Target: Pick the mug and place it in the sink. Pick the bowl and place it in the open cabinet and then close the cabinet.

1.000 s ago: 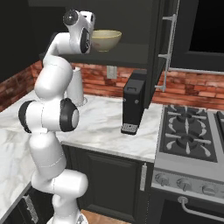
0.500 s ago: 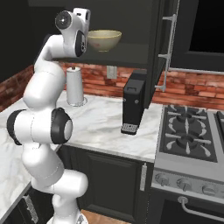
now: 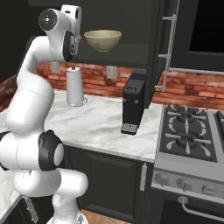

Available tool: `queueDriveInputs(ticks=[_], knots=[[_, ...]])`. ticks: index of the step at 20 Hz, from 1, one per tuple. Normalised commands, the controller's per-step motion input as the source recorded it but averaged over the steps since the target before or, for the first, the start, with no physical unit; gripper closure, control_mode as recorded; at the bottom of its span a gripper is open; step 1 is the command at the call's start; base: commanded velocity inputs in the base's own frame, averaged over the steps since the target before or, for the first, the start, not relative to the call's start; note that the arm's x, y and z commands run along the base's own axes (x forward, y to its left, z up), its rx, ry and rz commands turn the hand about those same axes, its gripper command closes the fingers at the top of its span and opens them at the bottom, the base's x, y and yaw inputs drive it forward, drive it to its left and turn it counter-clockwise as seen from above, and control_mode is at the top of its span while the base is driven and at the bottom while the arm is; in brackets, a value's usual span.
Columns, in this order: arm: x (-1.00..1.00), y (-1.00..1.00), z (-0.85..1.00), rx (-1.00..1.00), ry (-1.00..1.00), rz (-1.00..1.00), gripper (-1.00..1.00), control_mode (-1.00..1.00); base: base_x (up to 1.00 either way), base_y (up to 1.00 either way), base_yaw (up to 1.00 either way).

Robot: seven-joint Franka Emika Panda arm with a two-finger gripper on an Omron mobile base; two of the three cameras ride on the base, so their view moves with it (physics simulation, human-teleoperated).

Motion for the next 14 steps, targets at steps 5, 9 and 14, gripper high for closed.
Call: queueDriveInputs(ticks=[5,9,14], knots=[[-1.0,0.18,0.47,0.0,0.05,0.0,-1.0,-1.0,0.0,0.0,0.0],[-1.0,0.35,0.31,-0.01,0.22,0.01,-1.0,-1.0,0.0,0.0,0.0],[-0.81,0.27,0.01,-0.04,0.27,0.02,-1.0,-1.0,0.0,0.0,0.0]])
